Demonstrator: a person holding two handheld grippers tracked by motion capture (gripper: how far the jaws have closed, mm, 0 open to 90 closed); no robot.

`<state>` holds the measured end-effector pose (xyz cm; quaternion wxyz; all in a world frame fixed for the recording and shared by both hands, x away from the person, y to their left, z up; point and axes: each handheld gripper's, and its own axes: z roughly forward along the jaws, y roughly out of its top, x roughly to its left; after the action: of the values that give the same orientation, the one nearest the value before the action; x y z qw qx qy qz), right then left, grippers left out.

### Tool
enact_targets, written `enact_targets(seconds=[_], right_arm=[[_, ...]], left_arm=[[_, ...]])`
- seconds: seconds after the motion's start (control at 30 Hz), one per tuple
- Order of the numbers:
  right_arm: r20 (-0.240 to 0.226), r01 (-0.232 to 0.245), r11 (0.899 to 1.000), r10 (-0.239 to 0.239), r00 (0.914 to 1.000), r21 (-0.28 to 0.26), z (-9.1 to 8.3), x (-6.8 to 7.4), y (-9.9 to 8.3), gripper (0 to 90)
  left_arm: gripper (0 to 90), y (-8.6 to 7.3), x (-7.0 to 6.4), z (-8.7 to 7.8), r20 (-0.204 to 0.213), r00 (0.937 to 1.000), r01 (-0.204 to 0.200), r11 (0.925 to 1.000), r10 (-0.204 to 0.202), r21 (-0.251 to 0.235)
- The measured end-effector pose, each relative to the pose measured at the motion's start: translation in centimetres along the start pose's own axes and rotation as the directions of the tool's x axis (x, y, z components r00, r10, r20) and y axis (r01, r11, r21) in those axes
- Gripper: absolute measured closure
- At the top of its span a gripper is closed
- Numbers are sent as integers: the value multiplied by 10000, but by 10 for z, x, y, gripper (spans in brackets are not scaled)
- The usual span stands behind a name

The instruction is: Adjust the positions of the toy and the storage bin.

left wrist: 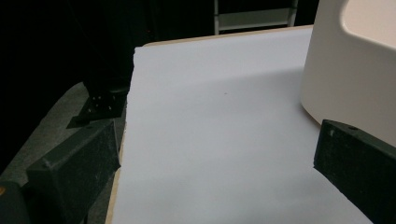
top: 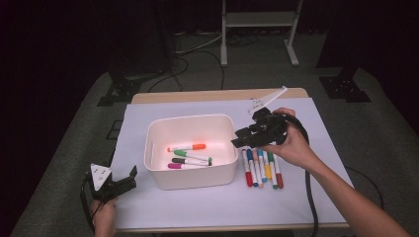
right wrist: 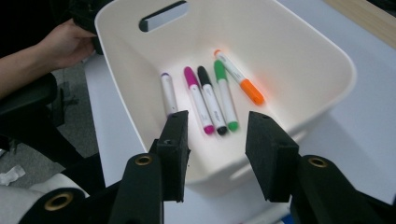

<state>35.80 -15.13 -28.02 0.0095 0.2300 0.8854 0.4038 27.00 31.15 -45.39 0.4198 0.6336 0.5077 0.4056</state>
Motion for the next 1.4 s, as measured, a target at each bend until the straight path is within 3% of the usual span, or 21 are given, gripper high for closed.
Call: enact_targets(seconds=[0.33,0.57,0.93,1.4], right_arm=[[616,-674,9977,680,9958,-105,-25,-20,-39,574],[808,-1265,9920,1261,9887,2,-29,-33,-68,571],[1249,-1998,9795,1955,9727,234,-19,-47,-111,573],[1917,-2553,9652,2404,9516,571,-5,-57,-147,571]], left_arm=[[0,0,0,0,4,10000,-31,10000,31,-10],[0,0,-1,0,-4,10000,-26,10000,26,-39],[0,0,-1,0,-12,10000,-73,10000,73,-41],[0,0,-1,0,16,9999,-133,9999,133,-70]])
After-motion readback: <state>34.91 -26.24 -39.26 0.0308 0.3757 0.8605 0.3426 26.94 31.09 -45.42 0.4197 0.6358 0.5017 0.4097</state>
